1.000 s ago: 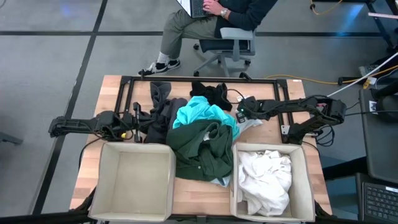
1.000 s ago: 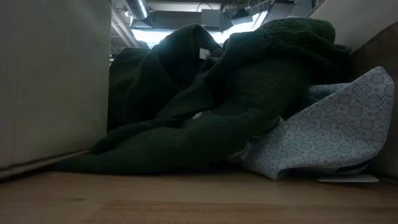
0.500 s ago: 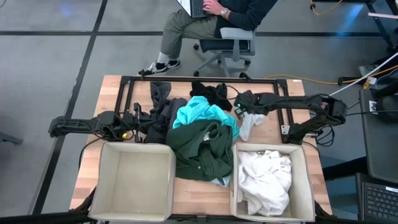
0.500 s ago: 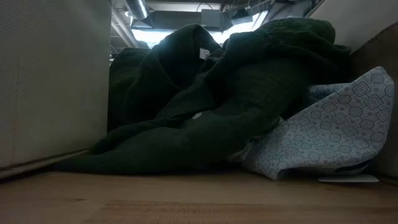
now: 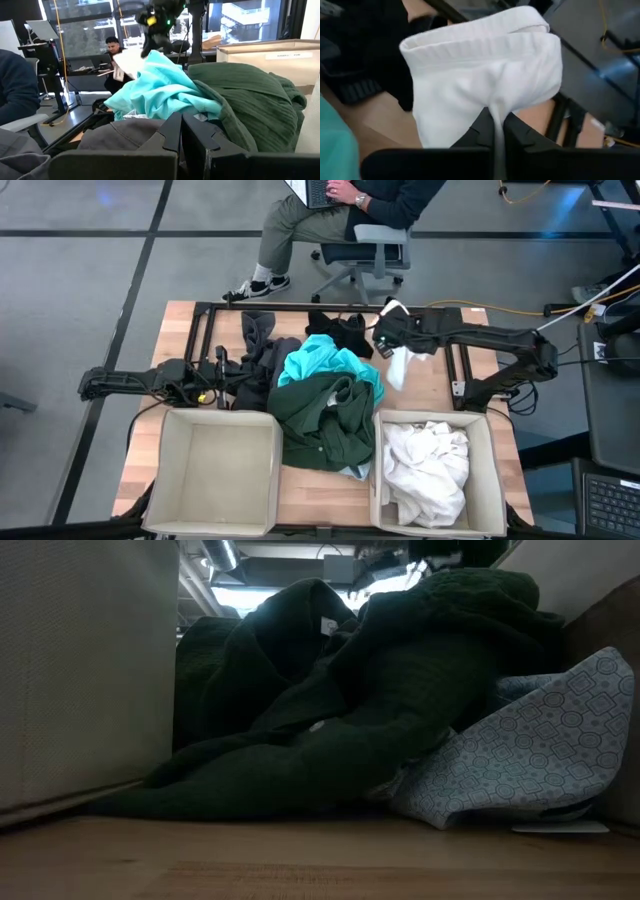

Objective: Sort clothes
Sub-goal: Put the white boxer into the right brown laundry organizer

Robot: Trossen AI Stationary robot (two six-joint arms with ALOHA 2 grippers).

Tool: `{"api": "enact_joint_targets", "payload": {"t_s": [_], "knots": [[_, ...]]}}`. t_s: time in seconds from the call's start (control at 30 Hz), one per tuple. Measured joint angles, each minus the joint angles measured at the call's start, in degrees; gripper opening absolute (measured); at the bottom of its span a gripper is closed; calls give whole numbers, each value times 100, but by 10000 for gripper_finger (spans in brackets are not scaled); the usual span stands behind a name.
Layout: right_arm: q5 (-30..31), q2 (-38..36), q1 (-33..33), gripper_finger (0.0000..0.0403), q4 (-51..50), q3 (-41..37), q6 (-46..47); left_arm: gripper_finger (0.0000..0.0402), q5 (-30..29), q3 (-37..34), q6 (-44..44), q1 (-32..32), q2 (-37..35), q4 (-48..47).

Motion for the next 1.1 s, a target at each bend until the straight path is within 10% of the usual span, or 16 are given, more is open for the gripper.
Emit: {"api": "enact_joint_targets", "payload": {"t_s": [0.5,1.1], "knots": [[100,-4,948,23,-1425,2249,297,5,-1,0,-39,2,2,-2],[-810,-13,4056,24,-2086,3667,2420,5,0,0,-158,1,2,0]]}}
